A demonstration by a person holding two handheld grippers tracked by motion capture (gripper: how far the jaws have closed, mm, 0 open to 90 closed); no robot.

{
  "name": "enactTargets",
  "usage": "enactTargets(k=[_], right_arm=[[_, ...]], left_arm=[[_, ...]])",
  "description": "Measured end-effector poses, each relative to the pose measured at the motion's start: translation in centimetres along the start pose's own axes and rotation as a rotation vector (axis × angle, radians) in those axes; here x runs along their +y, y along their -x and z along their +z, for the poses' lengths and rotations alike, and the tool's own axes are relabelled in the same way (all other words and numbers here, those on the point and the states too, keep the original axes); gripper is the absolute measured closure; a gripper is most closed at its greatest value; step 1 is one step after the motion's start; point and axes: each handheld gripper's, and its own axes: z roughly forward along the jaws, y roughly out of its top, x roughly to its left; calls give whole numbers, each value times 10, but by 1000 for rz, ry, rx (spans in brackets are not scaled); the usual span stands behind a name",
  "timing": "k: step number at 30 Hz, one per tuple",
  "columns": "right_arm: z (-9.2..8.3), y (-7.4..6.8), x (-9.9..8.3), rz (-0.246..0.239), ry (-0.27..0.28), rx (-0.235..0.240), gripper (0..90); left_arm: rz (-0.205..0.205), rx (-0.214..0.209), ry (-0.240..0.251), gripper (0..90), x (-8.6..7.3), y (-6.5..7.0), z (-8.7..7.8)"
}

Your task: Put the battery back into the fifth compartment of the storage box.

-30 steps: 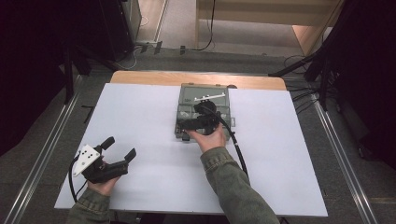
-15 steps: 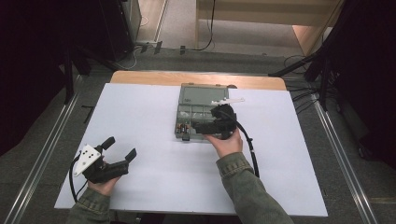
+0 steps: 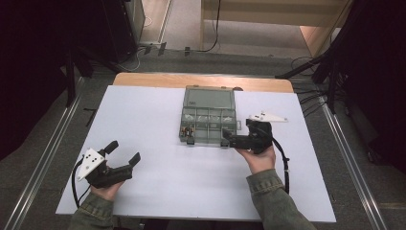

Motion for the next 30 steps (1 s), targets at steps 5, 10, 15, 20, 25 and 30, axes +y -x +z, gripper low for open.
enactTargets(k=[5, 10, 15, 20, 25, 30], right_arm=[[-14, 14, -15, -14, 20, -8, 13], [-25, 27, -27, -10, 39, 18, 2], [-36, 43, -44, -36, 95, 18, 0], [-49, 62, -61, -6, 154, 22, 0], [-63, 71, -75, -8, 198, 20, 0], [-71, 77, -90, -24, 212, 8, 3]], left_arm=[[-4, 5, -3, 75, 0, 0, 1], [-4, 11, -9, 75, -1, -1, 2], [-10, 20, -10, 76, -1, -2, 3], [-13, 25, -12, 76, -1, -3, 4], [-11, 25, -12, 76, -1, -3, 4], [-12, 26, -14, 76, -1, -3, 4]])
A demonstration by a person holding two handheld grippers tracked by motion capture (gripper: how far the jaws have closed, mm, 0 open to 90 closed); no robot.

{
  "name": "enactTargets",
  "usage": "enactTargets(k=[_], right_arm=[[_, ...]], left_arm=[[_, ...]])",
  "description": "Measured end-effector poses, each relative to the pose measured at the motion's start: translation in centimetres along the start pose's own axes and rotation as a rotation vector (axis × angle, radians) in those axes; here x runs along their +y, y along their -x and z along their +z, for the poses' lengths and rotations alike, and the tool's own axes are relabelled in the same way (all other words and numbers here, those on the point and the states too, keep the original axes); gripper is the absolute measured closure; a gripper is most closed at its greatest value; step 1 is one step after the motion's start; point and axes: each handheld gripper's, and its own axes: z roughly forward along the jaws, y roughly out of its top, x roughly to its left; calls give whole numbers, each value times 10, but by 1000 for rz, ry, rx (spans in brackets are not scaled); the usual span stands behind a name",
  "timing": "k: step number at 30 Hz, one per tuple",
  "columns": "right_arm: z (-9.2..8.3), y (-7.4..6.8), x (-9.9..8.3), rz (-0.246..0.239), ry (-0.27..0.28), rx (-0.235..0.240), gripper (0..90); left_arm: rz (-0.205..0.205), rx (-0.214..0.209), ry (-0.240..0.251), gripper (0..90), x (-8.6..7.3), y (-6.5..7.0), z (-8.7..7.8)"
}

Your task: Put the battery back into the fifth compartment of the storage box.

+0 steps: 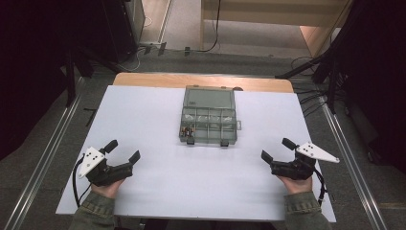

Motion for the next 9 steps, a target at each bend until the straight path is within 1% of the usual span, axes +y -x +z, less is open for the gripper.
enactTargets(k=[2, 5, 9], right_arm=[[-3, 1, -5, 4, 12, -12, 3], [-8, 2, -12, -14, 23, -42, 3], [-10, 1, -13, -15, 41, -56, 3]], left_arm=[[-1, -1, 1, 75, 0, 0, 0], [-3, -3, 1, 75, 0, 0, 0], [-4, -4, 2, 75, 0, 0, 0]])
